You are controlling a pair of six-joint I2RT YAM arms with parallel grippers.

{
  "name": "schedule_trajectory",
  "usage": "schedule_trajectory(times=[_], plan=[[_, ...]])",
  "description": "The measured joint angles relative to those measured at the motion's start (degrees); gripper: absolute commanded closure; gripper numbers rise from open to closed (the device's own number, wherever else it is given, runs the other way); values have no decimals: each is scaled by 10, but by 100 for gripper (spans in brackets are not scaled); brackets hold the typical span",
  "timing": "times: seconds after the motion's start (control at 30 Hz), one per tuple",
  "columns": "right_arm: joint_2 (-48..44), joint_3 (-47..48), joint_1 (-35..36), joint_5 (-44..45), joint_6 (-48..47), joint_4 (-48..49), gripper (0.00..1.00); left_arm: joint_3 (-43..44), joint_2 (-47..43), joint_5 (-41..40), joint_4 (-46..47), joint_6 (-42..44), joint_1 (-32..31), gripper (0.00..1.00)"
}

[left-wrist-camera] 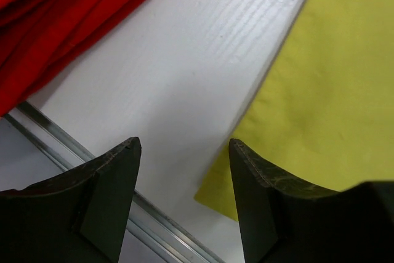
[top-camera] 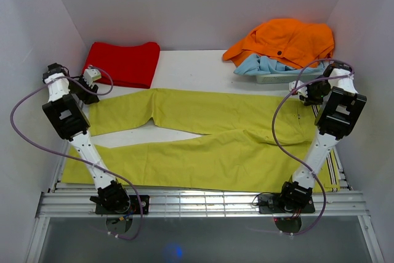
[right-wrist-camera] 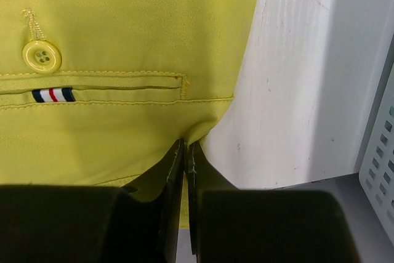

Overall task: Fold and stack the trousers
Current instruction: Fold the trousers

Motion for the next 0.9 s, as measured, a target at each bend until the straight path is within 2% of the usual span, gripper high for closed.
schedule_trajectory(times=[0.33,0.57,0.77,0.8,0.9], plan=[[-19,-33,0,3,-2,23,92,-23,-29,59,-43,-11,26,28],[-20,-35,0,4,-2,26,92,-43,-34,57,-57,-4,30,30],[-26,-42,0,6,-3,31,92,-21,5,45,-46,-9,26,32],[-27,-43,0,6,-3,31,92,-17,9,48,-40,-12,25,33],[-30,-45,0,8,-3,31,92,-13,11,37,-33,-18,17,47]])
